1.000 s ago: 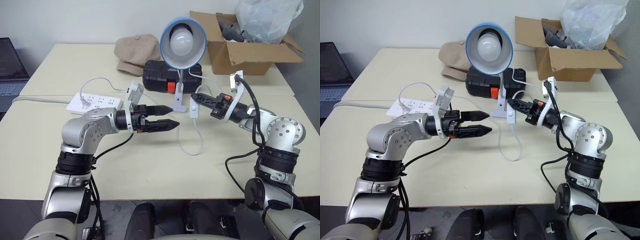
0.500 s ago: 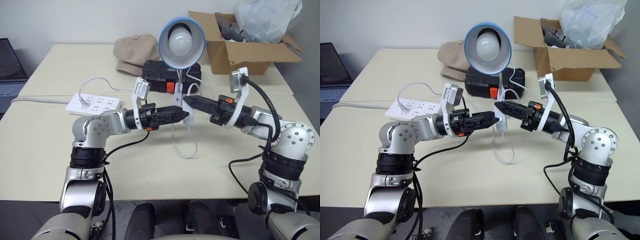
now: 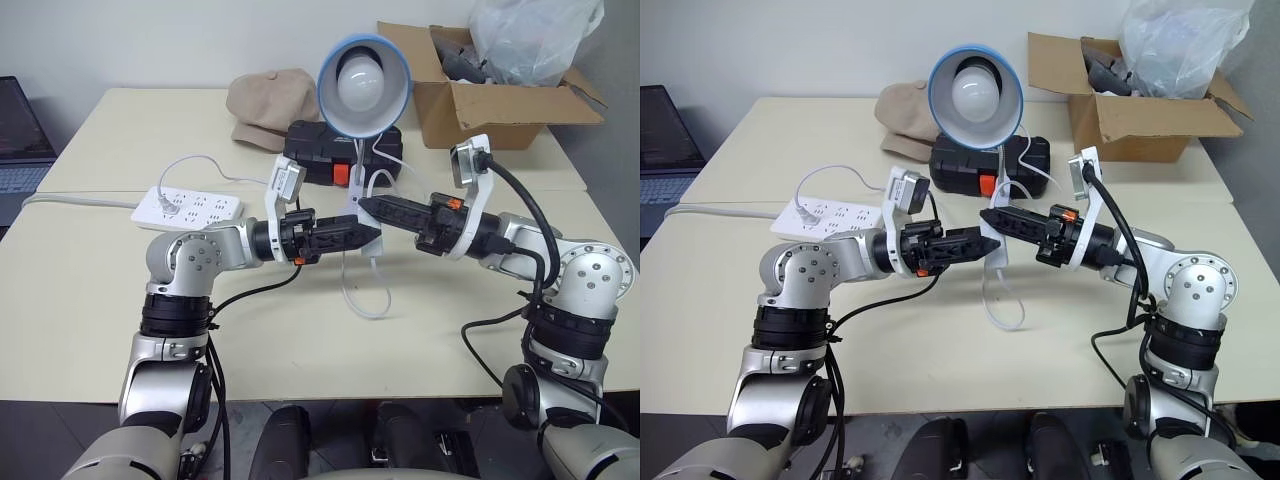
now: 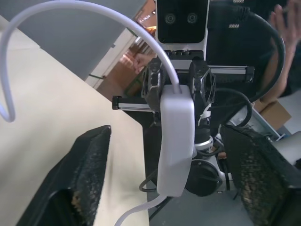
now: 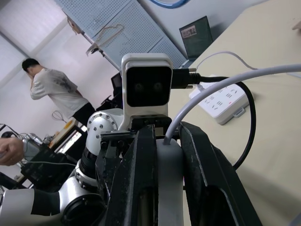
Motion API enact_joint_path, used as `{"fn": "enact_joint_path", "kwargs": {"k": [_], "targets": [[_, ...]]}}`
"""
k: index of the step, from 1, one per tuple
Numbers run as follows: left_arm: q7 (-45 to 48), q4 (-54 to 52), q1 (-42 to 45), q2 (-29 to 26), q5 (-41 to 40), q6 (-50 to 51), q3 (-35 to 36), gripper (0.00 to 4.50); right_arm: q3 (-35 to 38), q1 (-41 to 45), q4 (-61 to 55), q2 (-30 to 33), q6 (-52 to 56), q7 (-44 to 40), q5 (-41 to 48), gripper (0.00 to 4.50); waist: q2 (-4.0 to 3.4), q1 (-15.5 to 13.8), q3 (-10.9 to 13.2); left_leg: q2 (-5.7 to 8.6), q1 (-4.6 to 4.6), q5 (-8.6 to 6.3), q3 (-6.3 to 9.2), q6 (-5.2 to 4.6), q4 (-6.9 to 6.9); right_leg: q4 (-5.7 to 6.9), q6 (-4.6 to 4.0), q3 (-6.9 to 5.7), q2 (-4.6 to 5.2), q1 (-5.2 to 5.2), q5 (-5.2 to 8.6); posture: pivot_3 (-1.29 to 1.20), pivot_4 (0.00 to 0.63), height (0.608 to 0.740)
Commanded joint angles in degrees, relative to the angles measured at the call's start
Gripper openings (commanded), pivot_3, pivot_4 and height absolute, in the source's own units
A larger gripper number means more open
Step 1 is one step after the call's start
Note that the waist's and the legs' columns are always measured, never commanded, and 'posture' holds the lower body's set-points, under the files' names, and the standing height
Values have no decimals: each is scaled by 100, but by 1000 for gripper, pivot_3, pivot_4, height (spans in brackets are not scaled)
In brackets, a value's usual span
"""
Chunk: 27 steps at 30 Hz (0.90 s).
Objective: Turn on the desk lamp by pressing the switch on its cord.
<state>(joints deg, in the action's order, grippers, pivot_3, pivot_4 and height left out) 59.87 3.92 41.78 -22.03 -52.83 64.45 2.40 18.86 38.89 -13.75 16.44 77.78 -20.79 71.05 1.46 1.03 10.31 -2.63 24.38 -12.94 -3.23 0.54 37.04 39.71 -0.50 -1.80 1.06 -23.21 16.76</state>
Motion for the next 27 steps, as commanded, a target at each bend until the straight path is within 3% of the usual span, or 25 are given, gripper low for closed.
{"fn": "enact_joint_path", "kwargs": {"k": [1, 14, 24, 26, 27], "targets": [[177, -167, 6, -8, -25, -133, -80, 2825, -20, 35, -176, 81, -170, 110, 331, 361, 0, 0, 0, 0, 0, 0, 0, 0, 0, -1, 0, 0, 0, 0, 0, 0, 150, 740], [570, -130, -120, -187, 181, -421, -311, 453, -159, 117, -34, 208, -438, 445, 789, 360, 0, 1, 0, 0, 0, -1, -1, -1, 0, -2, 0, 1, 0, 0, 0, 0, 150, 740], [758, -216, -140, -273, -202, -63, -154, 429, -330, 80, -11, 381, -614, 501, 974, 360, 0, 15, 0, 0, 1, -1, 0, -1, -1, -2, 1, 1, -1, 0, 0, 0, 150, 740], [629, -140, -114, -256, -169, -31, -115, 1129, -361, 69, -9, 410, -648, 513, 1006, 360, 0, 33, 0, -1, 1, -1, 0, -1, -1, -3, 1, 1, -1, 0, 0, 0, 150, 740], [614, -113, -100, -259, -168, 6, -115, 1198, -373, 64, -2, 431, -660, 515, 1023, 360, 0, 41, 0, 0, 1, -1, 0, -1, -1, -3, 1, 1, 0, 0, 0, 0, 150, 740]]}}
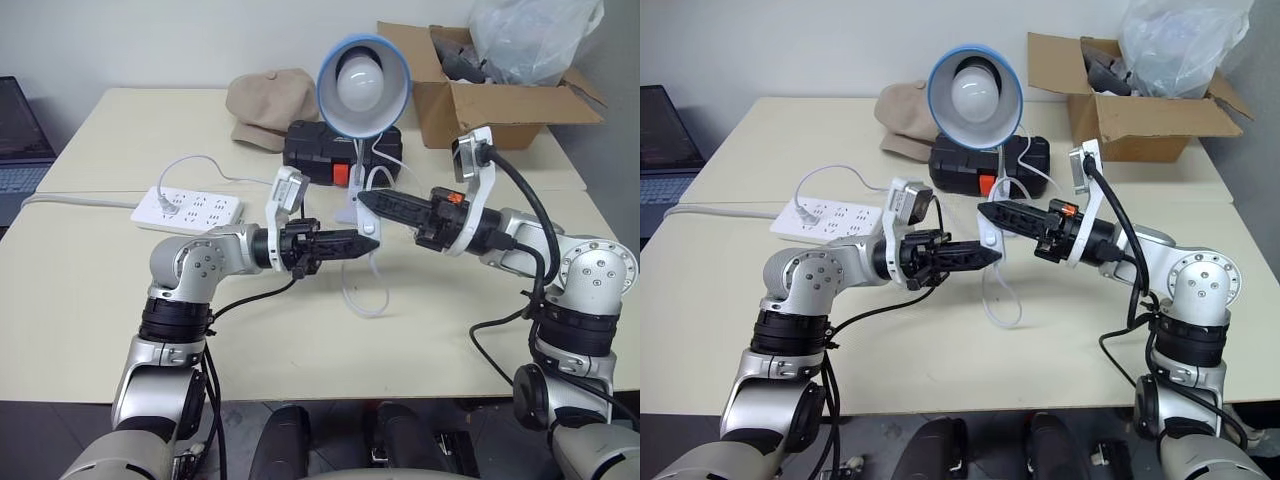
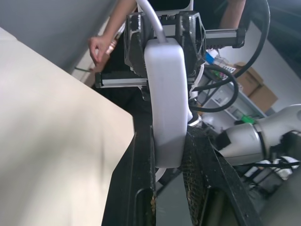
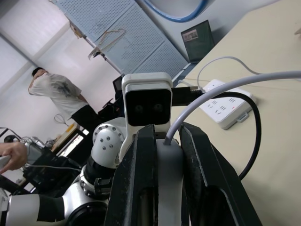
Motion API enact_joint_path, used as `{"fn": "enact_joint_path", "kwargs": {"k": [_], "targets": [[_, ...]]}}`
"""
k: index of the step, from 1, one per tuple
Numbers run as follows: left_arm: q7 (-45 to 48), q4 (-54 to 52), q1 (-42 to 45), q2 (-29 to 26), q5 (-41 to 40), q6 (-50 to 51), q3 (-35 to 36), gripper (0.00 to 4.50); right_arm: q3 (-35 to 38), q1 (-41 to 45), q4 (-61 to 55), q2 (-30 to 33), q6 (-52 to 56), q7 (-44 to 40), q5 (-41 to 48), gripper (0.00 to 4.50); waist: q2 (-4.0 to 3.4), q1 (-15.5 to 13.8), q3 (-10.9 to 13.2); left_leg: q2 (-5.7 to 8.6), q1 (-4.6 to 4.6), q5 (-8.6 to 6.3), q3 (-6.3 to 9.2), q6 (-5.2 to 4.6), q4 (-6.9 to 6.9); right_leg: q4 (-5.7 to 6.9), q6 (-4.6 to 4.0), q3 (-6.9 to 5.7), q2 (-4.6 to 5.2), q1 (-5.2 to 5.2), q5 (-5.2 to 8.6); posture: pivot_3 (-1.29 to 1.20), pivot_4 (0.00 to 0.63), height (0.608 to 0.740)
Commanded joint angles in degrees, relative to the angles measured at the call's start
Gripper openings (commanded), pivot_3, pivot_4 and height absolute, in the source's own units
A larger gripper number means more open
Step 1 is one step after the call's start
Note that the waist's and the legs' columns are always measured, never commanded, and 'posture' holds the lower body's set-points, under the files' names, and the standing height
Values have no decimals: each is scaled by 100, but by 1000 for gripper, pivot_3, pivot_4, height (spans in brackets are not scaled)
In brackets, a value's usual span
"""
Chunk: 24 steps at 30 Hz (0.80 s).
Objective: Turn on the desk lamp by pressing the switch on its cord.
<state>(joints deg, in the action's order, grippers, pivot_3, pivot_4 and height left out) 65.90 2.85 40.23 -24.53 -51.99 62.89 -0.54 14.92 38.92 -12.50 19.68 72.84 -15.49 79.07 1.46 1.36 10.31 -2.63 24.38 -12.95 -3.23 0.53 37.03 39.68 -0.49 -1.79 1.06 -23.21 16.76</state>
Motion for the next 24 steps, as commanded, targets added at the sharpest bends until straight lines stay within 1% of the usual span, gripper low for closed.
{"fn": "enact_joint_path", "kwargs": {"k": [1, 3, 5, 6, 8, 15, 24], "targets": [[34, -15, 50, -33, -269, 211, 176, 1344, 5, 55, -120, 129, -179, -14, 235, 360, 0, 11, 0, 0, 0, 0, 0, 0, 0, 0, 0, 0, 0, 0, 0, 0, 150, 740], [65, -79, 9, -77, -304, 258, 175, 1745, -25, 47, -109, 166, -208, -14, 257, 359, 0, 15, 0, 0, 1, 0, 1, 0, 1, 0, 0, -1, 0, 0, 0, 0, 150, 740], [23, -182, -63, -74, -330, 228, 229, 2025, -56, 38, -96, 202, -232, -18, 267, 359, 0, 15, 0, 0, 1, 0, 1, 0, 0, 0, 0, -1, 0, 0, 0, 0, 150, 740], [-7, -208, -81, -64, -350, 213, 258, 2284, -71, 33, -92, 219, -245, -21, 269, 359, 0, 15, 0, 0, 1, 0, 1, 0, 0, -2, 0, -1, 0, 0, 0, 0, 150, 740], [-89, -214, -67, -22, -431, 256, 320, 2543, -89, 17, -86, 261, -260, -40, 275, 359, 0, 15, 0, 0, 1, 0, 0, 0, -1, -2, 0, 0, 0, 0, 0, 0, 150, 740], [-357, -181, 60, 166, -563, 341, 390, 2565, -201, 23, -70, 337, -312, -109, 265, 358, 0, 14, 0, 0, 2, 0, 0, 0, 0, -4, 0, -1, 0, 0, 0, 0, 150, 740], [-403, -174, 110, 330, -504, 239, 274, 2565, -294, 51, -51, 381, -379, -155, 288, 358, 0, 13, 0, 0, 2, 0, 0, 0, 0, -4, 0, -1, 0, 0, 0, 0, 150, 740]]}}
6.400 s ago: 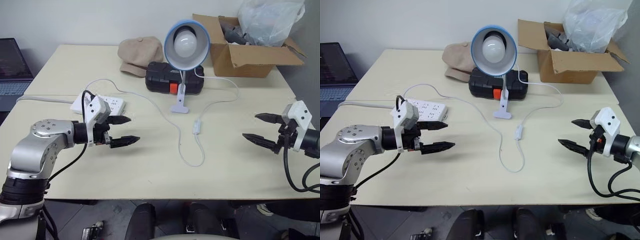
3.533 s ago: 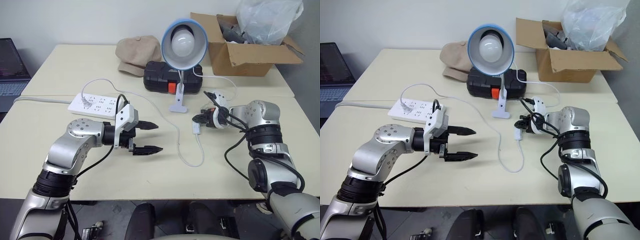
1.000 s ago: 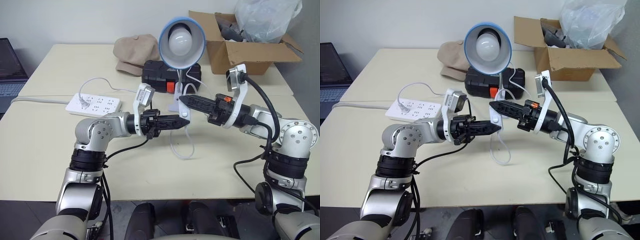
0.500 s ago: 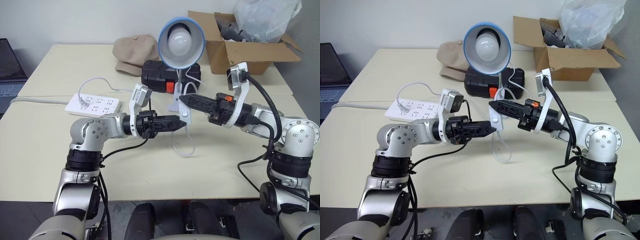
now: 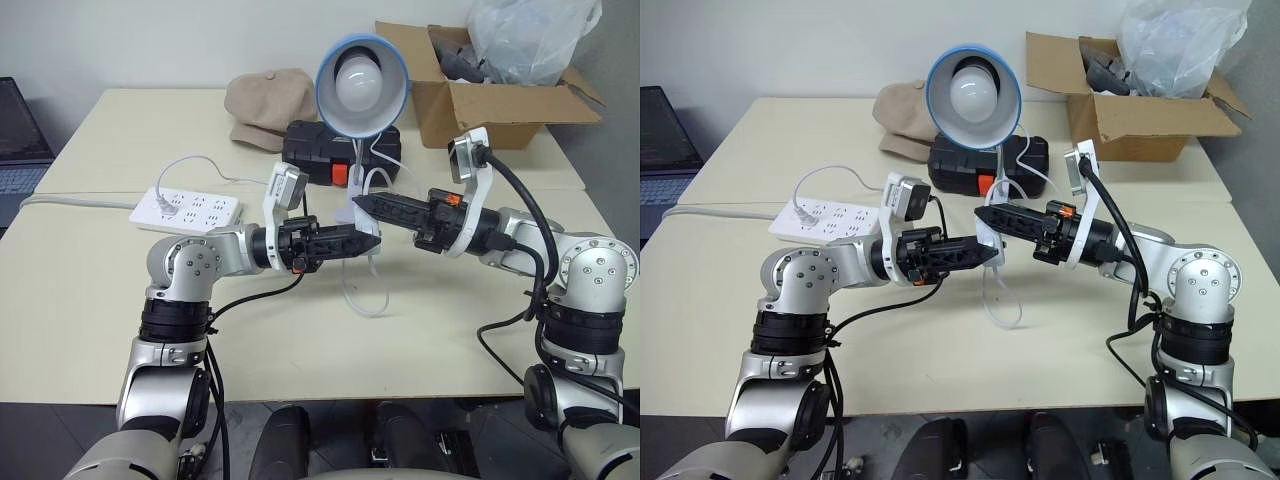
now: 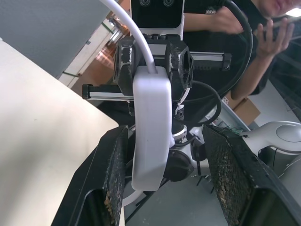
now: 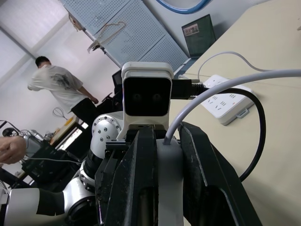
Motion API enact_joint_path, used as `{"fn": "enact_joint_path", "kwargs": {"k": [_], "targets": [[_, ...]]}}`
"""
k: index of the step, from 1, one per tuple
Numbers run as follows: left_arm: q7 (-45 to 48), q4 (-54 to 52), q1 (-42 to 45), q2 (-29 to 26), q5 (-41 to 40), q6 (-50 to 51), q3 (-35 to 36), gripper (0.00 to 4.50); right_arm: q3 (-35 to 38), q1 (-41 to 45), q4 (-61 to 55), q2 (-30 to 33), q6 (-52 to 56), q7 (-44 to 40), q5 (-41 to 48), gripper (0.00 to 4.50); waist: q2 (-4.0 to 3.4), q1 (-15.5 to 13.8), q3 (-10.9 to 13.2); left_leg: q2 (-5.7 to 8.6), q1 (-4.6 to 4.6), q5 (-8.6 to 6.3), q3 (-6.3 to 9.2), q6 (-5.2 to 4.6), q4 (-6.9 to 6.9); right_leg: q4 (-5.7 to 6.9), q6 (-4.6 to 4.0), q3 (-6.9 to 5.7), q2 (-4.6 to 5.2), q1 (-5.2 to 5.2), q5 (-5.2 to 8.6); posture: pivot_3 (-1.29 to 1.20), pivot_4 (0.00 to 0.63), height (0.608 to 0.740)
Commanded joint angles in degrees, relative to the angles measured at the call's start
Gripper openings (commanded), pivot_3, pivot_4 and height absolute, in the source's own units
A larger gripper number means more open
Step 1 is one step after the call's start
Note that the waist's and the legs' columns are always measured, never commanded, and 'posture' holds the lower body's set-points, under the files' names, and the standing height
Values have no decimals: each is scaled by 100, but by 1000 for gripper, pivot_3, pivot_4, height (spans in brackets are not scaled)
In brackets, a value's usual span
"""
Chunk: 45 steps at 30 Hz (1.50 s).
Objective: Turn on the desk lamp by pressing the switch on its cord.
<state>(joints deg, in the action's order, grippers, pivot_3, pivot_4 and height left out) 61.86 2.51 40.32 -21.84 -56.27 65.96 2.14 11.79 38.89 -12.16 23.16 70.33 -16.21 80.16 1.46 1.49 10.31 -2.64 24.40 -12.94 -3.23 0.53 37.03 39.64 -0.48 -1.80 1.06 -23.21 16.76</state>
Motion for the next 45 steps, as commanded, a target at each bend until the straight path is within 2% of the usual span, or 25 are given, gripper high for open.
{"fn": "enact_joint_path", "kwargs": {"k": [1, 7, 8, 10, 12, 17, 32, 34, 40, 45], "targets": [[8, -138, 104, 72, -64, -76, -9, 2565, 12, 57, -86, 35, -133, -83, 185, 358, 0, 0, 0, 0, 0, 0, 0, 0, 0, 0, 0, 0, 0, 0, 0, 0, 150, 740], [47, -130, 118, 96, -36, -93, -60, 2565, -17, 52, -100, 58, -158, -84, 219, 357, 0, 0, 0, 0, 0, 0, 0, 0, 0, 0, 0, 0, 0, 0, 0, 0, 150, 740], [53, -107, 127, 99, -49, -85, -53, 2218, -22, 56, -100, 61, -162, -83, 225, 357, 0, 0, 0, 0, 0, 0, 0, 0, 0, 0, 0, 0, 0, 0, 0, 0, 150, 740], [72, -61, 142, 94, -61, -82, -39, 2013, -29, 66, -96, 63, -168, -77, 241, 357, 0, 0, 0, 1, 0, 0, 0, 0, 1, 0, 0, 0, 0, 0, 0, 0, 150, 740], [89, -50, 135, 83, -62, -86, -37, 1503, -35, 64, -102, 75, -177, -66, 271, 356, 0, 0, 0, 0, 0, 0, 0, 0, 0, 0, 0, 0, 0, 0, 0, 0, 150, 740], [126, -31, 117, 66, -67, -87, -43, 637, -59, 57, -106, 110, -200, -44, 344, 356, 0, 0, 0, 1, 0, 0, 0, 0, 0, 0, 0, 0, 0, 0, 0, 0, 150, 740], [221, -109, 50, 36, -76, -166, -48, 540, -119, 82, -89, 158, -283, -5, 438, 356, 0, 0, 0, 0, 0, 0, 0, 0, 0, 0, 0, 0, 0, 0, 0, 0, 150, 740], [212, -67, 73, -9, -111, -27, -61, 1232, -136, 75, -85, 159, -297, 0, 444, 356, 0, 1, 0, 1, 0, 0, 0, 0, 0, 0, 0, 0, 0, 0, 0, 0, 150, 740], [341, -206, -36, -136, -92, 32, -115, 2287, -142, 60, -31, 167, -337, 37, 471, 348, 0, 1, 0, 0, 0, 0, 0, 0, 0, 0, 0, 0, 0, 0, 0, 0, 150, 740], [413, -436, -248, -415, -2, -59, -130, 3354, -102, 14, 71, 195, -373, 62, 387, 347, 0, 1, 0, -1, 0, 0, 0, 0, 0, 0, 0, 0, 0, 0, 0, 0, 150, 740]]}}
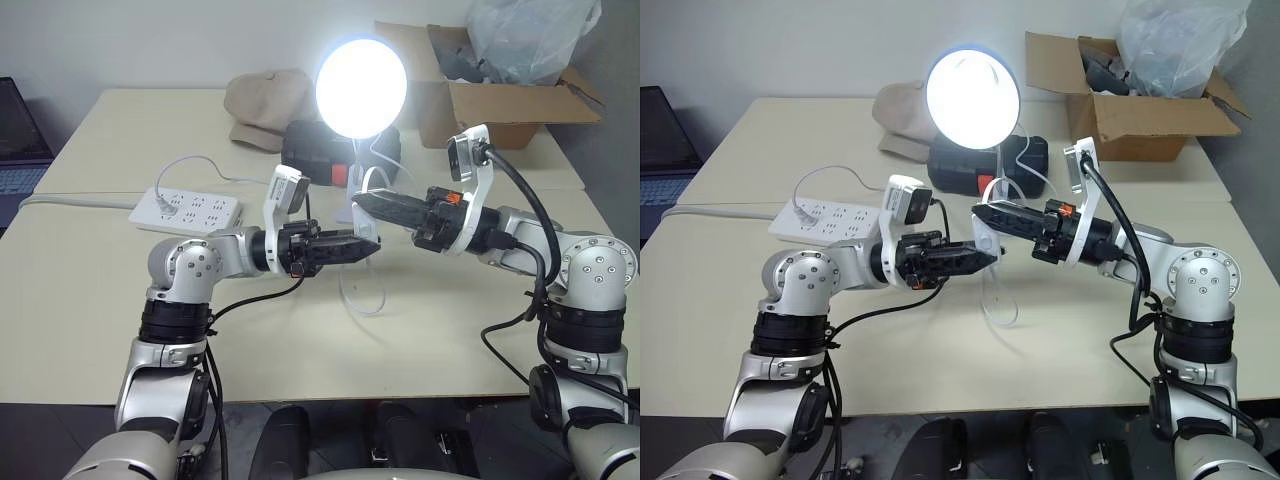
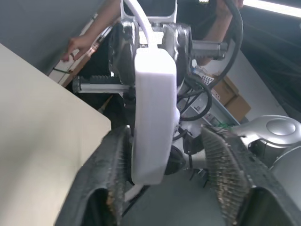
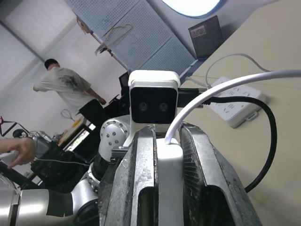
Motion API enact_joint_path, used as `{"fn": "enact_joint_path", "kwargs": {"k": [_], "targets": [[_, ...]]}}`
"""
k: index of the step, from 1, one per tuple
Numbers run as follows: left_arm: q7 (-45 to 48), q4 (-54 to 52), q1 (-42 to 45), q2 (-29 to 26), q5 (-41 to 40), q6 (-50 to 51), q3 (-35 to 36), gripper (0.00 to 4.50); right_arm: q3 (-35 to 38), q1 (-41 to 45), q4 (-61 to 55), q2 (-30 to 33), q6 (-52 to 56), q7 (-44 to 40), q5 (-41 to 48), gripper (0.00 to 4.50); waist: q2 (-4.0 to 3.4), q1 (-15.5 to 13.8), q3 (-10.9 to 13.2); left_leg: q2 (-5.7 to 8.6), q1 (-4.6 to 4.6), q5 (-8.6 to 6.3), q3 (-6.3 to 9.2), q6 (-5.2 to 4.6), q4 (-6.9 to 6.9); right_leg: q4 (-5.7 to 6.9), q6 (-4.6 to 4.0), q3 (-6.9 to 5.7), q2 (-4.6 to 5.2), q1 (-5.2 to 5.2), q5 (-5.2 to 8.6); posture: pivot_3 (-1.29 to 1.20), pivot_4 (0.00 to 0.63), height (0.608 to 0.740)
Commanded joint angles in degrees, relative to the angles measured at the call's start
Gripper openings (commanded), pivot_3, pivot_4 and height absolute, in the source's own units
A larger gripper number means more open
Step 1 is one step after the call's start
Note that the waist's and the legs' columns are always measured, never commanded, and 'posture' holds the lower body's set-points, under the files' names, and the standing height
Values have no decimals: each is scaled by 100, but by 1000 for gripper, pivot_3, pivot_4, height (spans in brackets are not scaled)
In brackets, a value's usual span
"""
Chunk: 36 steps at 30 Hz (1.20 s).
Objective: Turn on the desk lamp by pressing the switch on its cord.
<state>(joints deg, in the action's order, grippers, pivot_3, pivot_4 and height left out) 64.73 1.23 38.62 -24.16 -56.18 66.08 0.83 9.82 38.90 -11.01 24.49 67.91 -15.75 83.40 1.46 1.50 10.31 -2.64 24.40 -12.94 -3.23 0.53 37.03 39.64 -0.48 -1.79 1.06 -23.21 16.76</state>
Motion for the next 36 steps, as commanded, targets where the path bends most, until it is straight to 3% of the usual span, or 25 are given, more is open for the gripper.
{"fn": "enact_joint_path", "kwargs": {"k": [1, 6, 14, 26, 28, 36], "targets": [[129, -333, -103, -216, -5, -89, -8, 3593, 97, 10, -34, 66, -136, 17, 53, 347, 0, 0, 0, 0, 0, 0, 0, 0, 0, 0, 0, 0, 0, 0, 0, 0, 150, 740], [287, -988, -618, -801, 955, -1221, -409, 4500, 84, -33, 395, 68, -221, 299, -414, 346, 0, 0, 0, 0, -1, 0, -2, 0, -1, -2, 0, 2, 0, 0, 0, 0, 150, 740], [377, -1638, -1166, -1439, 2059, -2778, -555, 4500, -236, 18, 1171, -125, -340, 876, -1764, 344, 0, 1, 0, 0, 0, 0, -5, -1, -4, -4, -1, 5, 0, -1, 0, 0, 150, 740], [-175, -1967, -1402, -1458, 1891, -2661, -283, 4500, -263, 299, 2437, -667, -738, 1072, -3392, 344, 0, 3, 0, 0, 0, -1, -6, -1, -4, -5, 0, 6, 0, -1, 0, 0, 150, 740], [-261, -1982, -1437, -1446, 1878, -2648, -275, 4500, -161, 336, 2550, -745, -793, 1112, -3528, 1046, 0, 3, 0, 0, 0, -1, -7, -1, -4, -6, 0, 7, 0, -2, 0, 0, 150, 740], [-558, -1860, -1431, -1430, 2147, -2902, -283, 4500, 63, 244, 1874, -727, -576, 773, -3484, 2812, -1, 3, 0, -1, 0, -1, -6, -1, -4, -3, 0, 6, 0, -2, 0, 0, 150, 740]]}}
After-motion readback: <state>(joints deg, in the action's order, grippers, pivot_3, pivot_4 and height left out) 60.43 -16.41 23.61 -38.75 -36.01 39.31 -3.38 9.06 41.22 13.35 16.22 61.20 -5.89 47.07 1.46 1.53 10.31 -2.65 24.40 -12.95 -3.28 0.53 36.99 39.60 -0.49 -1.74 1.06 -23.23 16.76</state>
